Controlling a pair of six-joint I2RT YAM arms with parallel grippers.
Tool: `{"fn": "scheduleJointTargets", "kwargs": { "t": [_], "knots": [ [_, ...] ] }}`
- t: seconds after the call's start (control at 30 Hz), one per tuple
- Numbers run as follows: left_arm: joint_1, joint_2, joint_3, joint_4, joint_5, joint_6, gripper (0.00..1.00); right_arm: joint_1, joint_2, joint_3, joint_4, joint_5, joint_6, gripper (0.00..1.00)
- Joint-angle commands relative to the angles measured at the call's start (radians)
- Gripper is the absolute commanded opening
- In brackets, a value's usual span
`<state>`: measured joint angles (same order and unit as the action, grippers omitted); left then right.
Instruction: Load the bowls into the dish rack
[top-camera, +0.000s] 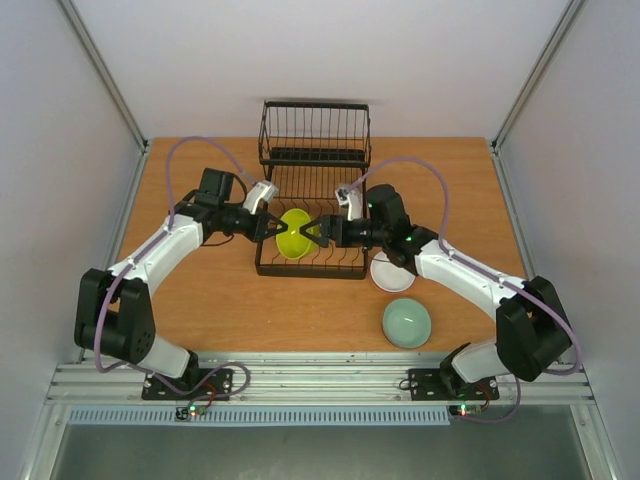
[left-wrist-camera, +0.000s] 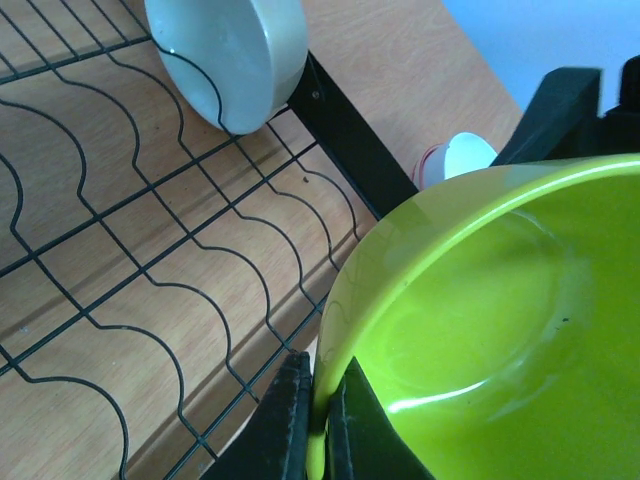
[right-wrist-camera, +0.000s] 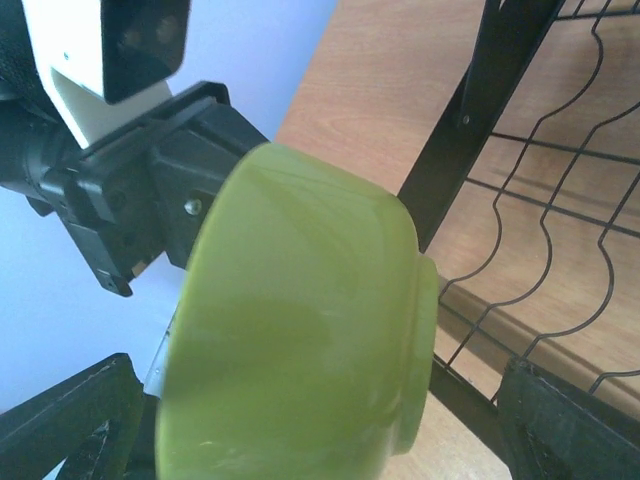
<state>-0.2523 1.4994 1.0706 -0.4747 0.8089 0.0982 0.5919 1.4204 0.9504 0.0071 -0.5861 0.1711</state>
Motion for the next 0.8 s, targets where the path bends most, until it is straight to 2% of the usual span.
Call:
{"fn": "scheduleJointTargets", "kwargs": {
  "t": [0.0, 0.37, 0.47, 0.53, 0.63, 0.77],
  "knots": [
    [0.009, -0.039, -0.011, 0.082, 0.058, 0.003, 0.0, -0.006, 0.023, -0.013, 0.065, -0.066, 0.023, 0.96],
    [0.011, -0.026, -0.009, 0.084, 0.058, 0.002, 0.0, -0.006, 0.075, -0.046, 0.247, -0.183, 0.116, 0.93],
    [0.011, -0.027, -0.009, 0.084, 0.059, 0.003, 0.0, -0.006, 0.082, -0.053, 0.295, -0.212, 0.138, 0.88],
    [0.011, -0.029, -0.009, 0.085, 0.055, 0.003, 0.0, -0.006, 0.085, -0.052, 0.307, -0.226, 0.146, 0.82],
    [0.011, -0.03, -0.011, 0.085, 0.046, 0.005, 0.0, -0.006, 0.087, -0.045, 0.308, -0.238, 0.153, 0.63],
    [0.011, -0.034, -0.012, 0.087, 0.03, 0.005, 0.0, -0.006, 0.086, -0.03, 0.276, -0.237, 0.149, 0.05]
  ]
}}
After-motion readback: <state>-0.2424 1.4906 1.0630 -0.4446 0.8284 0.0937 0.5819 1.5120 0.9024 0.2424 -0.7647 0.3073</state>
